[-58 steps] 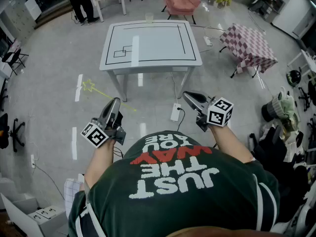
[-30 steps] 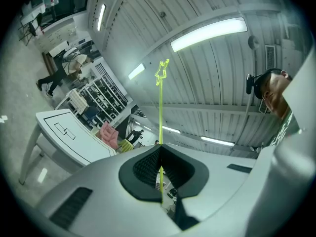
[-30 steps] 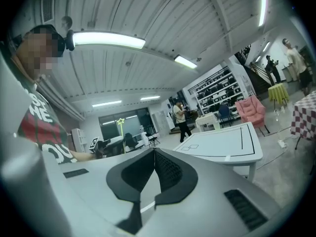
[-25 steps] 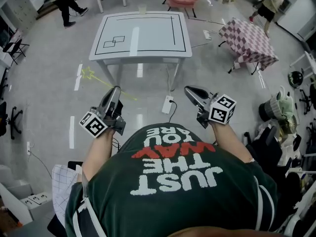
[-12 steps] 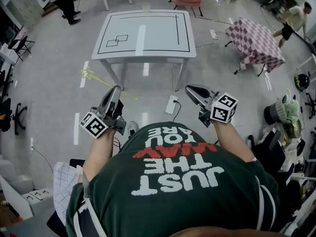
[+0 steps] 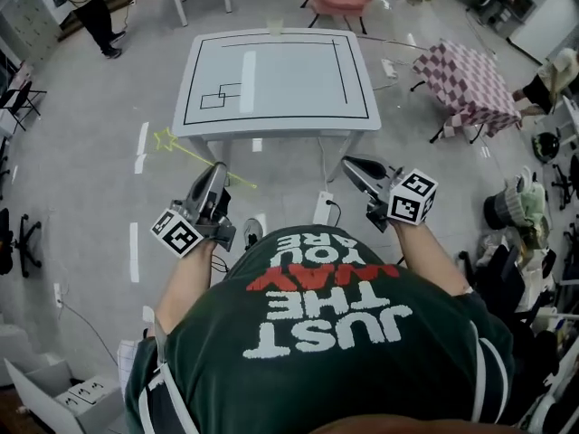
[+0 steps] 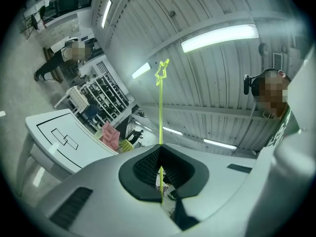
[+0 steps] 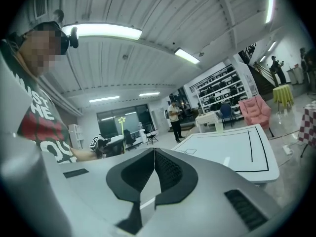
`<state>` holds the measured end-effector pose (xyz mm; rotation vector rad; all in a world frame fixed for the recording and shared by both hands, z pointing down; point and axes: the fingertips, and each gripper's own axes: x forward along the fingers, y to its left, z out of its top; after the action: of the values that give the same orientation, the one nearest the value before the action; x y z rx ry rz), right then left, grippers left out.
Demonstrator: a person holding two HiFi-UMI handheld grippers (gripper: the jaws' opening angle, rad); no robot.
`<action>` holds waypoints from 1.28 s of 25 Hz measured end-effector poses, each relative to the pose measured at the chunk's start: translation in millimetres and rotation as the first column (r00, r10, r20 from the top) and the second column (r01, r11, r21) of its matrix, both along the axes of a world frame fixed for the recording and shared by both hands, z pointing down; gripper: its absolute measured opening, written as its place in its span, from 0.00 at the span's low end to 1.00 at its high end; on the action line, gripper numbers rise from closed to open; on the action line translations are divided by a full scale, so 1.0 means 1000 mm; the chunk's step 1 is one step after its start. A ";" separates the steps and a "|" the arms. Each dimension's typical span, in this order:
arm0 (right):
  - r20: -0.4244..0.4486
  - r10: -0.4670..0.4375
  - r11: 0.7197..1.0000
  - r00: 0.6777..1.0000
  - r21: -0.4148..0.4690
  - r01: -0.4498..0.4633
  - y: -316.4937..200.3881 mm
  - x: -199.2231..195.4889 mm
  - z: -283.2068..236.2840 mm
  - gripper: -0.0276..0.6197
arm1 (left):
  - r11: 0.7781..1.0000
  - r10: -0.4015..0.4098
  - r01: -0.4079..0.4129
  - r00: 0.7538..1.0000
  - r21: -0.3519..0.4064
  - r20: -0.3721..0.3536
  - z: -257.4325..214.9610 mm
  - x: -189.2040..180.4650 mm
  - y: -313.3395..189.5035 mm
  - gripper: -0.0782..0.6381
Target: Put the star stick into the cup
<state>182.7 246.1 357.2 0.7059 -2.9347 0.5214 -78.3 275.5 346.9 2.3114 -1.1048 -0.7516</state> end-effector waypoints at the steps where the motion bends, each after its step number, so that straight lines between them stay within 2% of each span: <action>1: 0.004 0.013 1.000 1.000 -0.007 -0.013 -0.014 -0.014 0.000 0.09 | 1.000 0.017 -0.017 1.000 -0.004 -0.001 0.002 -0.012 -0.017 0.12; 8: -0.002 0.065 0.998 0.998 -0.005 -0.065 -0.099 -0.106 -0.016 0.09 | 0.994 0.108 -0.108 0.994 -0.001 -0.001 -0.007 -0.091 -0.121 0.12; 14: -0.010 0.113 0.994 0.994 0.011 -0.113 -0.157 -0.148 -0.029 0.09 | 0.990 0.140 -0.140 0.990 -0.001 -0.011 -0.004 -0.139 -0.177 0.12; 21: -0.032 0.164 0.986 0.986 0.004 -0.164 -0.203 -0.166 -0.027 0.09 | 0.986 0.166 -0.166 0.986 -0.010 -0.008 0.005 -0.168 -0.224 0.12; 28: -0.031 0.163 0.987 0.986 -0.002 -0.163 -0.238 -0.166 -0.025 0.09 | 0.986 0.167 -0.167 0.986 -0.026 -0.010 0.010 -0.166 -0.252 0.12; 32: -0.013 0.135 0.991 0.991 -0.010 -0.135 -0.262 -0.162 -0.020 0.09 | 0.990 0.140 -0.140 0.990 -0.029 0.005 0.007 -0.164 -0.267 0.12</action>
<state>20.3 -15.6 337.5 0.9082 -2.8845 0.5422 -242.3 8.7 354.1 2.3407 -0.9388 -0.6706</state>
